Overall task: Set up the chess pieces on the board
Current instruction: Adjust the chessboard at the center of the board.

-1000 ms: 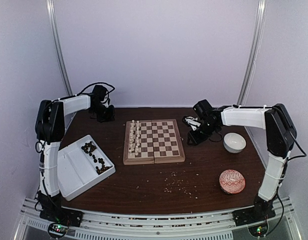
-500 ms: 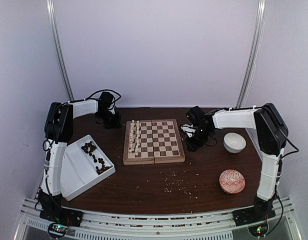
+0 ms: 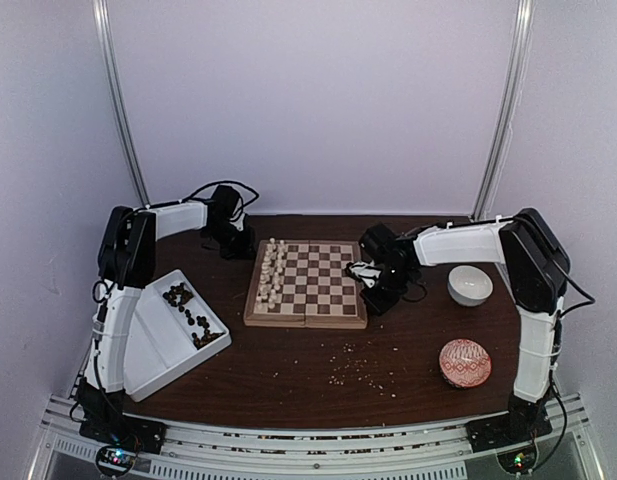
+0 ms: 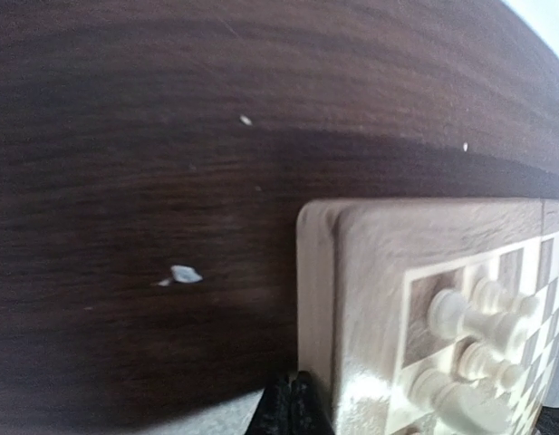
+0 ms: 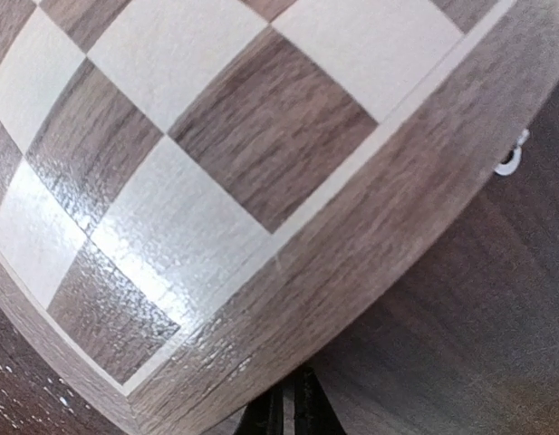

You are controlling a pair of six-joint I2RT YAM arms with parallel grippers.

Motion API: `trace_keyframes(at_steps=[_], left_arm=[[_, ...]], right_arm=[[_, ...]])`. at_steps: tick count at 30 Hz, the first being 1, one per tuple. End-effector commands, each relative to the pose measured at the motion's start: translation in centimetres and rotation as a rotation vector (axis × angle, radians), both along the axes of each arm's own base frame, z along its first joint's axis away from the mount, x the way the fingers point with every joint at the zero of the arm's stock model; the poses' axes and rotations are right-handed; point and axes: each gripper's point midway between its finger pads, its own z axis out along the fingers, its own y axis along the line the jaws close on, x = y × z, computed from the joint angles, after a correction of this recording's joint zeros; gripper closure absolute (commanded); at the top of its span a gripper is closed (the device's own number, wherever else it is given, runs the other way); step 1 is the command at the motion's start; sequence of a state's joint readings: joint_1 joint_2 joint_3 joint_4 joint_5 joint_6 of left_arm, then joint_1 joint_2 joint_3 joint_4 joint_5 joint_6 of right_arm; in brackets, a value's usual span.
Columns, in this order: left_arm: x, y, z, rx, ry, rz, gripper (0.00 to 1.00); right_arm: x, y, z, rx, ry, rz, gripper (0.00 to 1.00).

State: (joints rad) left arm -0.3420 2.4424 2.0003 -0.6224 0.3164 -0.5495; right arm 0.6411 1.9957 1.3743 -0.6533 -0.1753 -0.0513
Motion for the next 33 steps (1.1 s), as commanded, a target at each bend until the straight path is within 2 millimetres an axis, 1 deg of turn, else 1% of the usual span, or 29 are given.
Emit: trace_keyframes(at_steps=[1,6,10,13,17,19,20,22,23,24,26,28,29,30,31,32,33], left_arm=[[-1.0,-3.7,0.1,-0.061,-0.026,-0.137,1.0],[-2.6,-6.8,0.4,-0.096,-0.042,-0.241,1.0],[-3.8,-8.9,0.8,-0.131,-0.052,-0.31,1.0],[-4.7,-10.3,1.1,-0.151,-0.056,-0.358,1.0],[-6.1,-11.8,1.3,-0.155,-0.062,-0.42,1.0],[-6.6,-11.9,1.0,-0.141,-0.061,-0.434,1.0],[-6.6,-11.6,0.9,-0.119,-0.06,-0.421,1.0],[-5.7,-10.1,1.2,-0.051,-0.07,-0.364,1.0],[-4.9,-9.0,1.8,-0.027,-0.081,-0.326,0.99],[-4.0,-7.9,2.7,-0.014,-0.09,-0.279,0.96],[-2.4,-4.8,4.9,0.01,-0.109,-0.158,0.92],[-1.4,-0.9,7.3,0.044,-0.12,-0.029,0.83],[-1.4,0.5,8.6,0.054,-0.134,0.013,0.81],[-1.7,1.5,10.0,0.066,-0.156,0.039,0.81],[-2.2,2.4,11.2,0.086,-0.174,0.06,0.79],[-3.0,2.9,12.1,0.096,-0.178,0.067,0.76],[-4.0,3.2,12.7,0.093,-0.175,0.065,0.72]], right_arm=[[-2.1,1.4,-0.1,0.018,-0.008,0.076,0.92],[-4.1,2.4,0.7,0.046,-0.027,0.131,0.92],[-6.5,4.0,1.4,0.103,-0.015,0.204,0.92],[-8.5,5.0,1.2,0.109,-0.005,0.269,0.91],[-10.9,6.3,0.9,0.113,0.013,0.342,0.91],[-11.8,6.9,1.2,0.119,0.008,0.374,0.91],[-12.2,7.2,1.4,0.122,0.005,0.391,0.91],[-12.9,7.3,2.1,0.128,0.002,0.419,0.91],[-13.2,7.2,2.7,0.133,0.003,0.431,0.91],[-13.5,6.9,3.2,0.131,0.001,0.448,0.91],[-14.1,5.6,4.1,0.092,0.0,0.488,0.89],[-14.9,4.3,4.5,0.057,0.03,0.522,0.88],[-15.3,3.6,4.9,0.049,0.039,0.532,0.87],[-15.6,3.0,5.3,0.051,0.047,0.532,0.87],[-15.4,2.4,5.9,0.066,0.054,0.512,0.86],[-15.1,2.0,6.6,0.092,0.06,0.484,0.84],[-14.4,1.6,7.3,0.122,0.064,0.447,0.8]])
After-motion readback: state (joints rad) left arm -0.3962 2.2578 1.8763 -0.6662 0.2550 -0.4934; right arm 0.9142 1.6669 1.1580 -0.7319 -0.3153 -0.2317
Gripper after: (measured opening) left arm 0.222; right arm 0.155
